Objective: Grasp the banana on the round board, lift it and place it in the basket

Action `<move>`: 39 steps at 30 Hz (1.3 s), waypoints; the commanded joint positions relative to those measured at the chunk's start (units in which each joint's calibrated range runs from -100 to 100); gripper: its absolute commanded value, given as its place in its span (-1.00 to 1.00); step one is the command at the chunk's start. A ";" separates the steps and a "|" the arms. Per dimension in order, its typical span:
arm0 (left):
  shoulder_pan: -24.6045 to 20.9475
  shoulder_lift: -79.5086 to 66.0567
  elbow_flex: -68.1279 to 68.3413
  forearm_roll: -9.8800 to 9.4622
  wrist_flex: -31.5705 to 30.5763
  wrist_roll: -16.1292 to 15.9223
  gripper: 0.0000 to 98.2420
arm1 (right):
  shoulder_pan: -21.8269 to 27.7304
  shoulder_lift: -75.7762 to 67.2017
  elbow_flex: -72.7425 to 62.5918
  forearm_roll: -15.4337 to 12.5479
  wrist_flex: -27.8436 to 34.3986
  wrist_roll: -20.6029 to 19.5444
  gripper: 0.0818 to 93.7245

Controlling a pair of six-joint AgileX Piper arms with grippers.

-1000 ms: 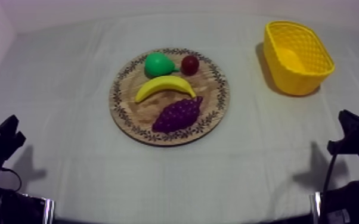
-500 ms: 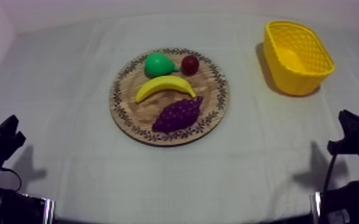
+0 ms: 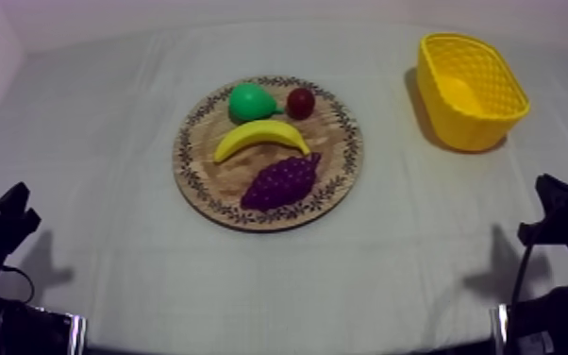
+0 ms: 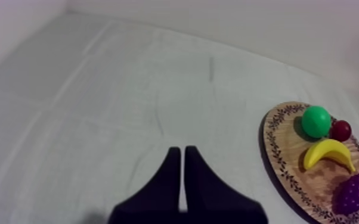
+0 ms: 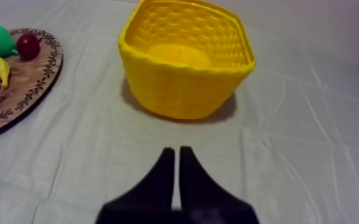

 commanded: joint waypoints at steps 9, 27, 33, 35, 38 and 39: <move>-0.01 -0.05 -0.04 0.00 0.01 0.00 -1.00 | 0.01 -0.05 0.05 -0.04 -0.04 0.14 -0.99; -0.01 -0.05 -0.04 0.00 0.01 0.00 -1.00 | 0.06 0.03 0.02 0.05 0.57 -0.03 -0.99; -0.01 -0.05 -0.04 0.00 0.01 0.00 -1.00 | -0.45 3.74 -4.40 0.71 0.27 -0.24 -0.99; -0.01 -0.05 -0.04 0.00 0.01 0.00 -1.00 | -0.33 6.47 -8.06 0.34 0.79 0.08 -0.99; -0.01 -0.05 -0.04 0.00 0.01 0.00 -1.00 | 0.33 11.57 -15.24 -0.65 1.99 0.80 -0.99; -0.01 -0.05 -0.04 0.00 0.01 0.00 -1.00 | 0.58 13.51 -17.92 -0.87 2.42 0.97 -0.99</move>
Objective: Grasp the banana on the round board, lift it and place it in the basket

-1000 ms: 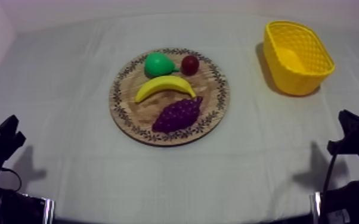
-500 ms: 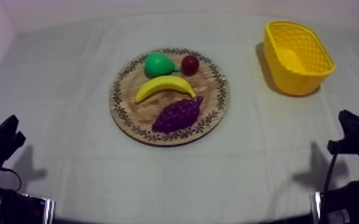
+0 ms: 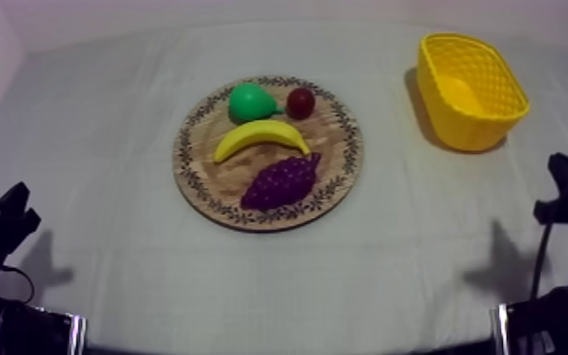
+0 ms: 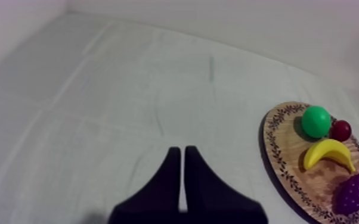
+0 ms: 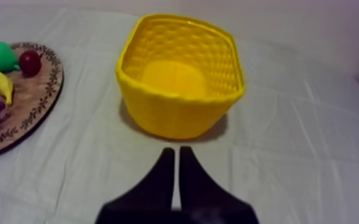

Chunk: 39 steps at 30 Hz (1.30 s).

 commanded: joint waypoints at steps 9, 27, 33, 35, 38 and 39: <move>-0.01 -0.05 -0.04 0.00 0.00 -0.01 -1.00 | 0.10 22.19 -33.42 0.45 7.52 0.60 -0.99; -0.01 -0.05 -0.04 0.00 0.00 0.00 -1.00 | -8.06 49.85 -72.75 5.21 20.28 -1.54 -0.99; -0.01 -0.05 -0.04 0.00 0.00 0.01 -1.00 | -12.90 54.74 -73.69 6.87 19.41 -2.71 -0.99; -0.01 -0.05 -0.04 0.00 0.00 -0.02 -1.00 | -14.69 56.33 -74.12 7.10 19.26 -3.04 -0.99; -0.01 -0.05 -0.04 0.00 0.00 -0.01 -1.00 | -17.80 59.01 -75.72 7.37 19.25 -3.58 -0.99; -0.01 -0.05 -0.04 0.00 0.00 0.00 -1.00 | -18.90 59.99 -76.41 7.38 19.23 -3.64 -0.99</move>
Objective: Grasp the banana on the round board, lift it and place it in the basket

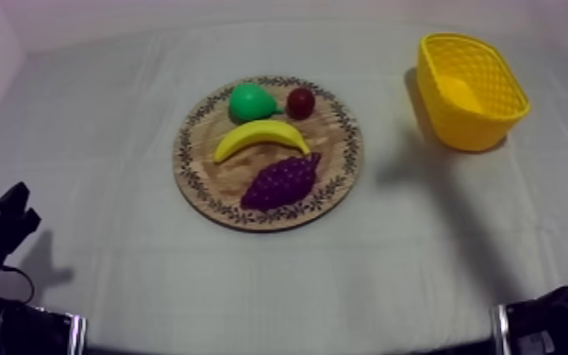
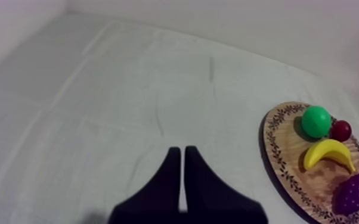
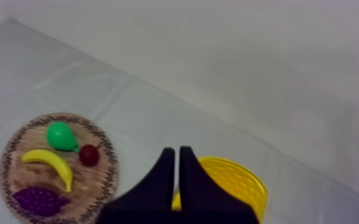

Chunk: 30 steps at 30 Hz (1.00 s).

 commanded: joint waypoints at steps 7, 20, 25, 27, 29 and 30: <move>-0.01 -0.05 -0.04 0.00 -0.01 0.00 -1.00 | -10.66 8.10 -5.05 0.92 0.48 -0.97 -0.99; -0.01 -0.05 -0.04 0.00 -0.01 0.00 -1.00 | -21.57 17.88 -5.10 6.29 2.89 -6.67 -0.99; -0.01 -0.05 -0.04 0.00 -0.01 0.00 -1.00 | -22.43 20.53 -5.18 7.70 4.05 -8.56 -0.99; -0.01 -0.05 -0.04 0.00 -0.01 0.00 -1.00 | -22.47 21.47 -5.33 8.14 4.81 -9.25 -0.99; -0.01 -0.05 -0.04 0.00 -0.01 0.00 -1.00 | -22.30 22.30 -5.57 8.33 5.79 -9.75 -0.99; -0.01 -0.05 -0.04 0.00 -0.01 0.00 -1.00 | -22.22 22.72 -5.69 8.41 6.28 -10.00 -0.99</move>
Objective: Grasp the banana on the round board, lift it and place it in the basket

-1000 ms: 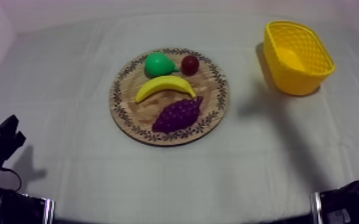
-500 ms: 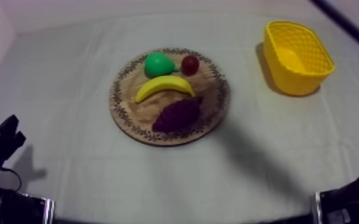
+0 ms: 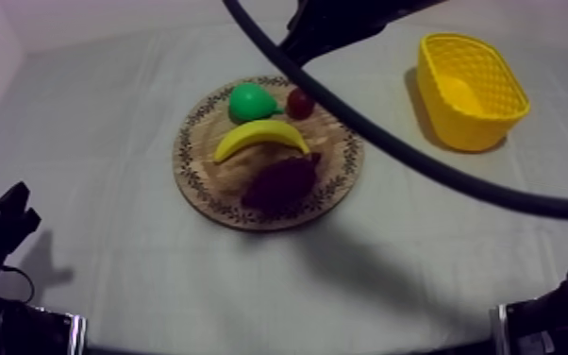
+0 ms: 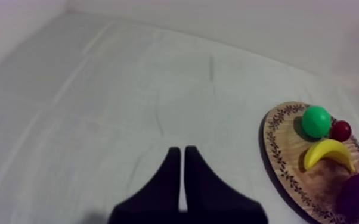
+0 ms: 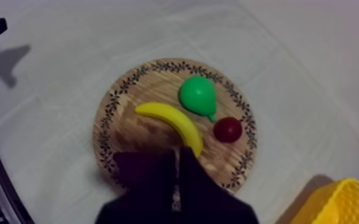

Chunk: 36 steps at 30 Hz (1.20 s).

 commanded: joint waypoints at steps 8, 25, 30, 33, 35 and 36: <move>-0.01 -0.05 -0.04 0.00 -0.01 0.00 -1.00 | 0.96 3.65 -2.62 0.51 3.06 -0.38 -0.99; -0.01 -0.05 -0.04 0.00 -0.01 0.03 -1.00 | 2.18 8.98 -8.92 -1.51 2.17 6.82 -0.90; -0.01 -0.05 -0.04 0.00 -0.01 0.00 -1.00 | 2.35 10.87 -11.53 -2.61 0.63 10.90 -0.89; -0.01 -0.05 -0.04 0.00 -0.01 0.00 -1.00 | 2.90 12.07 -13.22 -4.08 0.07 14.11 -0.87; -0.01 -0.05 -0.04 0.00 -0.01 0.00 -1.00 | 3.23 12.91 -14.36 -4.89 -0.12 15.93 -0.85; -0.01 -0.05 -0.04 0.00 -0.01 0.00 -1.00 | 3.36 13.30 -14.90 -5.27 -0.12 16.79 -0.85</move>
